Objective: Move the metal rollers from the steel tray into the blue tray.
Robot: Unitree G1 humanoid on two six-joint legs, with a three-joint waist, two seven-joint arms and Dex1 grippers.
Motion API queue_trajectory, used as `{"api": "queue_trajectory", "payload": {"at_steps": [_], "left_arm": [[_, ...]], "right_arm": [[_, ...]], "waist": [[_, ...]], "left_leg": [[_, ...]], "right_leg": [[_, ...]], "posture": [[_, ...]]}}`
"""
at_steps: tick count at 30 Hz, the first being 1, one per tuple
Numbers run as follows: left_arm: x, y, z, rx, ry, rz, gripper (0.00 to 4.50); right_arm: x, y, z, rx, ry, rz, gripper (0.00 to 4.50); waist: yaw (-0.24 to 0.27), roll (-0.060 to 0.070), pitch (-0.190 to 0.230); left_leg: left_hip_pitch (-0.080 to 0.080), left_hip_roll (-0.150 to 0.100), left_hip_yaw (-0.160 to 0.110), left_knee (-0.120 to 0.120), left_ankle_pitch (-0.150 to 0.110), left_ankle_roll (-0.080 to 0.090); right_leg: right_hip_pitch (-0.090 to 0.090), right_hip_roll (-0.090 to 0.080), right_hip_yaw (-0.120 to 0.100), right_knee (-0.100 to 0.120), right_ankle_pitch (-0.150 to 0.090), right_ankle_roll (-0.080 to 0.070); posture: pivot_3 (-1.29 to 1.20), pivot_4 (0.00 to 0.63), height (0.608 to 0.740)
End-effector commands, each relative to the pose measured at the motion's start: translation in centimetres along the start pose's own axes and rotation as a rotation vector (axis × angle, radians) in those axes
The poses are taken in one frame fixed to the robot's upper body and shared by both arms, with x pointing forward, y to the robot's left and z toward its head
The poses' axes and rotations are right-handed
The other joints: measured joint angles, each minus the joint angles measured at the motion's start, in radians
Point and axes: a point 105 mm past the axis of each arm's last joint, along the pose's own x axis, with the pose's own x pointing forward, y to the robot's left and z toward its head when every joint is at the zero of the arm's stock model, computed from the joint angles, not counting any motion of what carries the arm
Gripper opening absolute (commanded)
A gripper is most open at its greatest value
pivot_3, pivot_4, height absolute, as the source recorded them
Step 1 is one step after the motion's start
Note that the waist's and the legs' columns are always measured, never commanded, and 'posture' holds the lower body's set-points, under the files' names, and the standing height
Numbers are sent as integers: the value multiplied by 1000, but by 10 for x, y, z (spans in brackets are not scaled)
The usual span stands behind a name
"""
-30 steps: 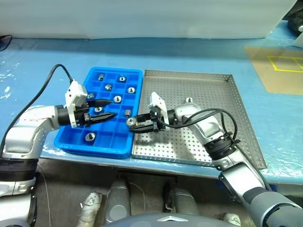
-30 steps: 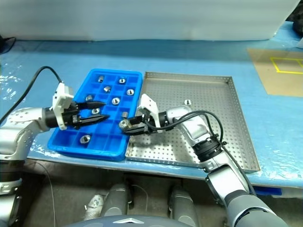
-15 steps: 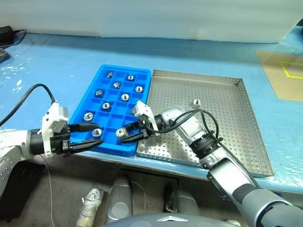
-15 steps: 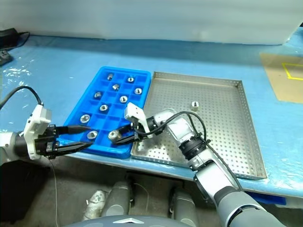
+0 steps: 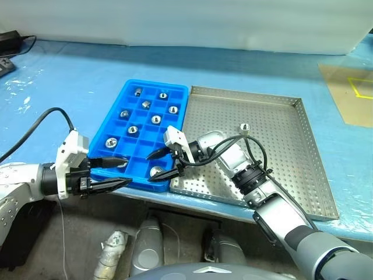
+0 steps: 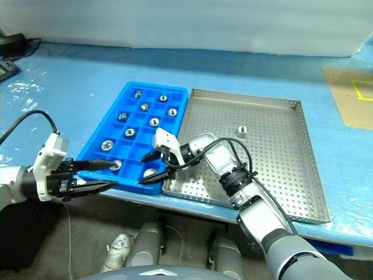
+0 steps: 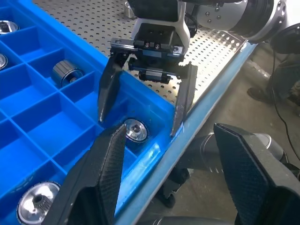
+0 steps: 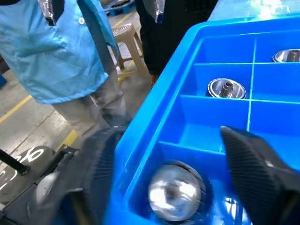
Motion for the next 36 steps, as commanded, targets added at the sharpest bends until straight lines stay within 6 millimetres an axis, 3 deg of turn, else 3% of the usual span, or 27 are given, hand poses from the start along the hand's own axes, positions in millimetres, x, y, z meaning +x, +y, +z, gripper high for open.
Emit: {"api": "queue_trajectory", "payload": {"at_steps": [1,5,9,14,21,25,30,36], "left_arm": [[4,8,8,48,-6,-15,3152],[14,19,15,75,-31,-28,3152],[33,34,24,109,-80,-55,3152],[44,68,45,155,-140,-9,3152],[71,85,74,183,-222,-62,3152],[90,78,78,176,-237,-135,3152],[98,70,74,169,-212,-203,3152],[107,65,67,169,-192,-231,3152]], "right_arm": [[-12,-7,13,-15,-54,-74,3908],[-35,-18,24,-27,-91,-172,3908],[-96,-44,31,-27,-116,-419,3908],[-147,-65,22,-26,-89,-649,3908],[-200,-90,4,-3,-94,-990,3908],[-213,-94,-12,9,-91,-1093,3908],[-218,-94,-23,33,-91,-1135,3908],[-212,-96,-45,100,-74,-1150,3908]], "waist": [[-1,0,0],[-2,0,0],[-5,0,0],[-37,-1,-1],[-88,-1,-1],[-104,-1,-1],[-116,-1,-1],[-113,-1,-1]], "left_leg": [[0,0,0,0,1,-2],[0,-1,0,1,2,-4],[0,-4,2,1,3,-5],[1,-7,2,3,4,-7],[0,-8,2,3,4,-6],[-1,-8,3,3,4,-5],[-2,-8,3,5,2,-2],[-3,-7,3,8,1,0]], "right_leg": [[0,0,0,0,0,0],[1,0,1,1,0,0],[1,0,1,2,1,1],[3,1,1,3,1,1],[4,2,1,3,3,4],[3,2,0,3,3,4],[3,2,0,3,3,4],[3,2,-1,3,1,1]], "posture": [[216,150,740],[170,150,740],[74,150,740],[-18,150,740],[-85,150,740],[-110,150,740],[-116,150,740],[-115,150,740]]}}
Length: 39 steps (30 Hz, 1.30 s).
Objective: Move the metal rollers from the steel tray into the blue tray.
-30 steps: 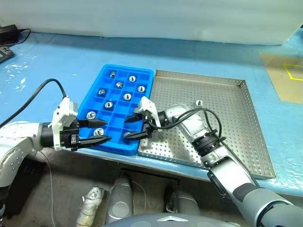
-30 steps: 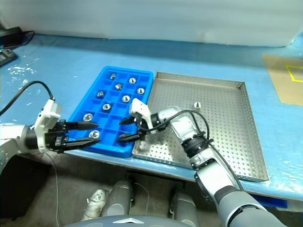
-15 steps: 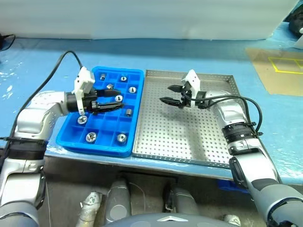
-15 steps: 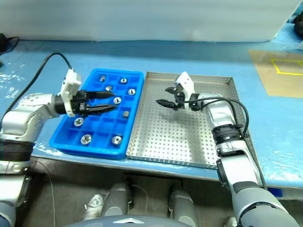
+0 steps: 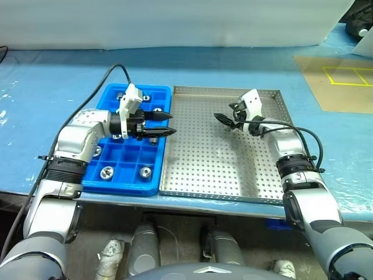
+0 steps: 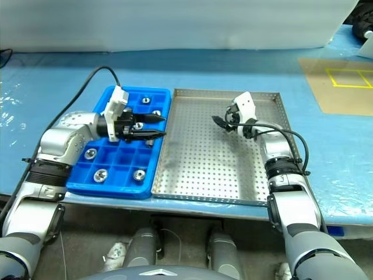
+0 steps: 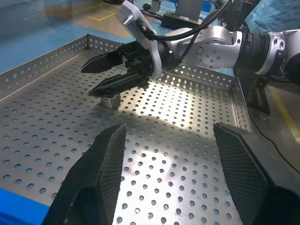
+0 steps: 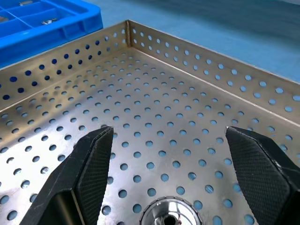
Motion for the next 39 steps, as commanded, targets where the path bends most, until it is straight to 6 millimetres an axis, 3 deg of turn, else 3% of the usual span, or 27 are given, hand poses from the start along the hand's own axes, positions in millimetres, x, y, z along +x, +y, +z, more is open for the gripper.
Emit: {"api": "queue_trajectory", "payload": {"at_steps": [1,12,15,20,21,24,29,32,35,39], "left_arm": [[2,-3,8,47,-3,-17,3152],[-2,-5,3,43,10,-6,3152],[-2,-5,3,43,9,-4,3152],[-6,-4,3,43,13,7,3152],[-8,-3,3,45,14,14,3152],[-13,0,7,51,12,37,3152],[-31,9,17,80,8,115,3152],[-45,12,23,95,5,164,3152],[-62,11,26,97,8,225,3152],[-80,3,24,80,22,276,3152]], "right_arm": [[1,0,-3,-9,-9,-9,3908],[-4,-10,-37,23,82,-94,3908],[-3,-6,-41,12,87,-75,3304],[-2,-7,-40,5,81,-96,1812],[-2,-7,-40,3,81,-89,1678],[-1,-9,-40,-13,98,-116,1681],[9,1,-24,-30,57,-79,1681],[23,22,-3,-45,3,12,1681],[39,72,32,-89,-101,211,1681],[44,132,57,-121,-174,432,1681]], "waist": [[0,0,0],[4,0,0],[5,0,0],[5,0,0],[5,0,0],[5,0,0],[2,0,0],[-3,1,0],[-10,1,0],[-5,1,0]], "left_leg": [[0,0,0,1,0,0],[0,1,0,3,-1,1],[0,1,0,3,-1,2],[1,1,0,4,-1,2],[1,1,0,4,-1,2],[1,1,0,4,-1,2],[2,1,0,4,-1,2],[2,2,0,3,-1,2],[0,3,0,2,-1,2],[-3,3,-1,0,-1,2]], "right_leg": [[0,0,0,0,0,0],[1,-1,0,0,0,0],[1,-1,0,0,0,0],[2,-1,0,0,0,0],[2,-1,0,0,0,0],[3,-1,0,0,0,0],[3,0,0,0,0,0],[3,0,0,0,0,0],[-1,0,0,0,0,-1],[-5,0,-2,0,0,-1]], "posture": [[-115,150,740],[-103,150,740],[-102,150,740],[-99,150,740],[-99,150,740],[-93,150,740],[-69,150,740],[-43,150,740],[-2,150,740],[61,150,740]]}}
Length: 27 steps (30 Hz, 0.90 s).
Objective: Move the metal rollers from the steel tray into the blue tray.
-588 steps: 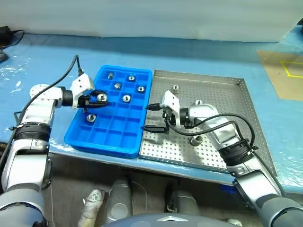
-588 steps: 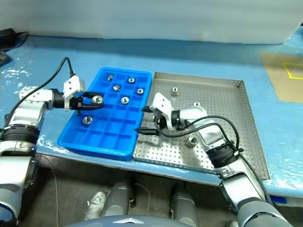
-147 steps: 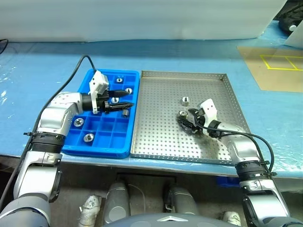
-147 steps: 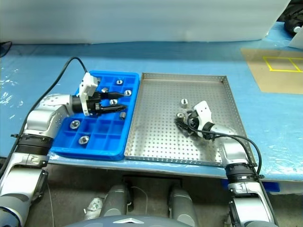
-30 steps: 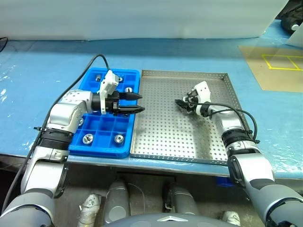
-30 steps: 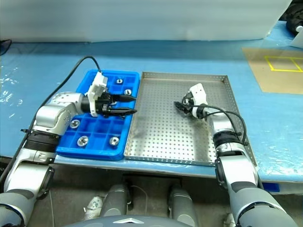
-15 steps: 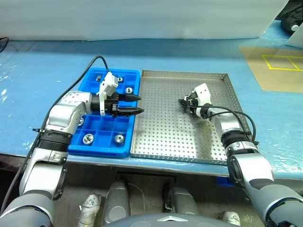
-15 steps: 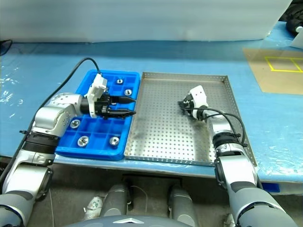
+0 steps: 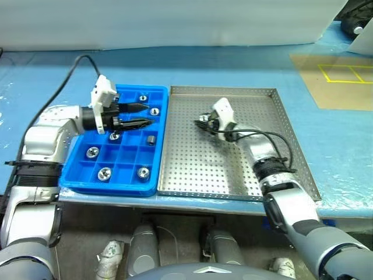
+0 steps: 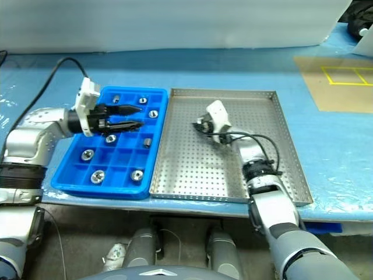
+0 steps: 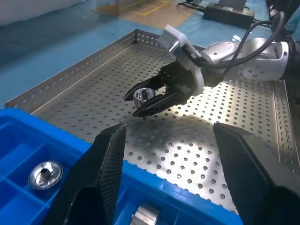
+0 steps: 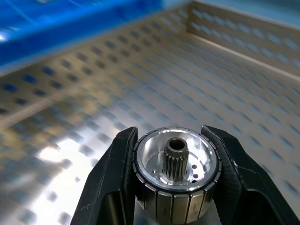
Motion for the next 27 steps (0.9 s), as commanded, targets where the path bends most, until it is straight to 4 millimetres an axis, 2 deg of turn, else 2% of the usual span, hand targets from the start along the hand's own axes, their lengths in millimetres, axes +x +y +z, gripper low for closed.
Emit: {"api": "queue_trajectory", "payload": {"at_steps": [1,6,10,13,19,23,27], "left_arm": [[-24,-6,9,27,-4,52,3152],[-47,-15,5,14,16,131,3152],[-61,-22,2,-2,25,195,3152],[-75,-30,-3,-16,42,260,3152],[-84,-38,-4,-31,38,308,3152],[-86,-39,-6,-37,40,322,3152],[-83,-38,-5,-34,36,314,3152]], "right_arm": [[16,46,41,-63,-111,203,1681],[35,96,61,-85,-156,402,1681],[49,119,64,-86,-158,492,1681],[61,139,56,-97,-133,561,1681],[64,147,52,-97,-126,611,1681],[64,141,39,-97,-87,591,1681],[64,136,36,-106,-80,574,1681]], "waist": [[6,0,0],[36,0,0],[63,0,0],[68,0,0],[101,0,1],[106,0,1],[105,0,0]], "left_leg": [[0,0,0,0,0,1],[-1,2,-1,-5,-1,0],[-1,3,-1,-6,0,-1],[1,4,-3,-7,0,-1],[1,6,-4,-9,2,-4],[1,5,-5,-9,2,-4],[2,6,-5,-9,2,-5]], "right_leg": [[0,0,0,0,0,0],[-1,-1,-2,-3,-1,-1],[-1,-1,-3,-3,-1,-1],[-1,-2,-2,-3,-1,-1],[-1,-1,-3,-3,-2,-3],[-1,-1,-3,-2,-2,-3],[-1,-1,-3,-2,-2,-3]], "posture": [[73,150,740],[171,150,740],[261,150,740],[295,150,740],[344,150,740],[350,150,740],[339,150,740]]}}
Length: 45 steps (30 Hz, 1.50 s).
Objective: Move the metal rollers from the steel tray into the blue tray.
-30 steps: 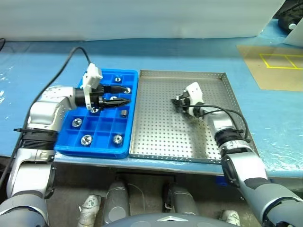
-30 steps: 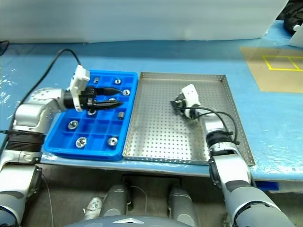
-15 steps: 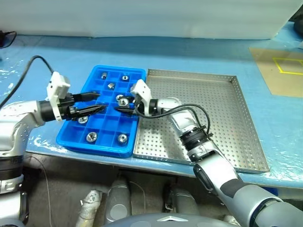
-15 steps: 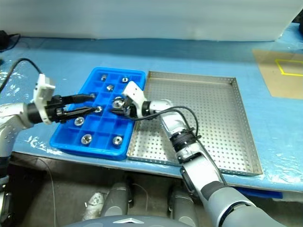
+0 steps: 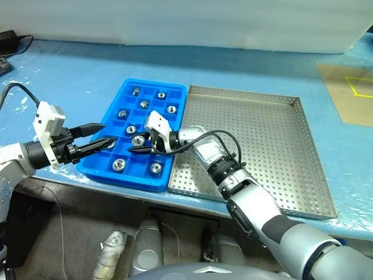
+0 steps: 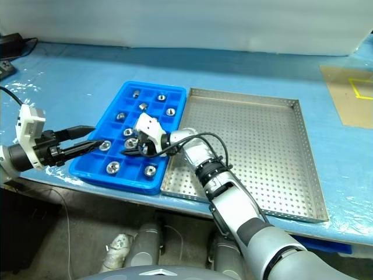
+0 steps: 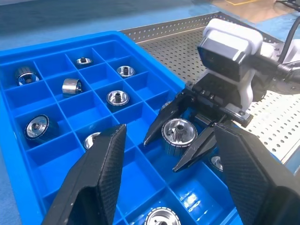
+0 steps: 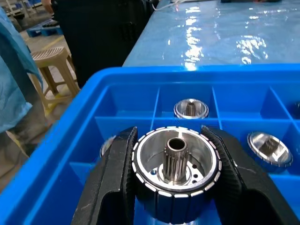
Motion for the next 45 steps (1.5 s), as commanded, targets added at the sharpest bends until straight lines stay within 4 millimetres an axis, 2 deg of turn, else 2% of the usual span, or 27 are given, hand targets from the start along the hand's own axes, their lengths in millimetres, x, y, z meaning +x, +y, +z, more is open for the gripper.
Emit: {"api": "queue_trajectory", "payload": {"at_steps": [1,5,6,10,15,20,25,29,33,37,40,42,45], "left_arm": [[0,-3,14,58,-22,-9,3152],[4,-1,14,61,-20,-22,3152],[5,-1,14,62,-19,-25,3152],[9,0,16,63,-18,-38,3152],[13,1,17,64,-17,-53,3152],[24,1,21,69,-32,-93,3152],[46,3,24,68,-72,-135,3152],[78,6,19,72,-101,-151,3152],[106,9,5,36,-106,-168,3152],[130,9,-7,-30,-141,-182,3152],[140,12,-9,-28,-167,-165,3152],[142,16,-1,-59,-217,-146,3152],[146,13,-7,-55,-202,-160,3152]], "right_arm": [[-2,-5,11,-49,-25,-16,1681],[-3,-9,13,-60,-44,-48,1681],[-3,-8,13,-59,-50,-46,2425],[-3,-10,11,-51,-42,-77,3673],[-5,-11,13,-45,-54,-81,3673],[-16,-26,25,-39,-88,-148,3673],[-49,-39,46,-101,-137,-206,3673],[-93,-41,49,-172,-111,-288,3673],[-143,-51,37,-118,-72,-474,3673],[-190,-51,11,-34,-19,-670,3673],[-205,-49,1,21,-16,-761,3673],[-205,-46,0,31,-18,-779,3673],[-202,-45,-1,22,-7,-783,3673]], "waist": [[0,0,0],[-2,0,0],[-3,0,0],[-6,0,0],[-7,0,0],[-7,0,0],[-8,0,0],[-10,-1,-1],[-28,-2,-1],[-44,-2,-1],[-69,-2,-1],[-86,-2,-1],[-101,-2,-1]], "left_leg": [[0,0,0,0,0,0],[0,0,0,0,1,-1],[0,0,0,0,1,-1],[0,0,0,0,2,-3],[0,-1,0,0,2,-4],[0,-1,1,1,3,-4],[0,-2,2,1,3,-5],[0,-6,3,2,3,-5],[0,-7,3,2,3,-5],[0,-10,3,2,3,-5],[0,-9,4,2,3,-5],[1,-9,4,2,3,-4],[2,-10,4,2,3,-4]], "right_leg": [[0,0,0,0,0,0],[0,0,0,0,0,0],[0,0,0,0,0,0],[0,0,0,0,0,0],[0,1,0,0,0,0],[0,1,0,1,0,0],[0,1,1,2,0,0],[2,1,1,1,4,6],[2,1,2,1,5,8],[3,1,3,0,6,9],[3,1,4,0,6,10],[3,1,4,0,6,10],[3,1,4,1,6,9]], "posture": [[322,150,740],[307,150,740],[303,150,740],[286,150,740],[269,150,740],[213,150,740],[154,150,740],[100,150,740],[13,150,740],[-56,150,740],[-79,150,740],[-108,150,740],[-109,150,740]]}}
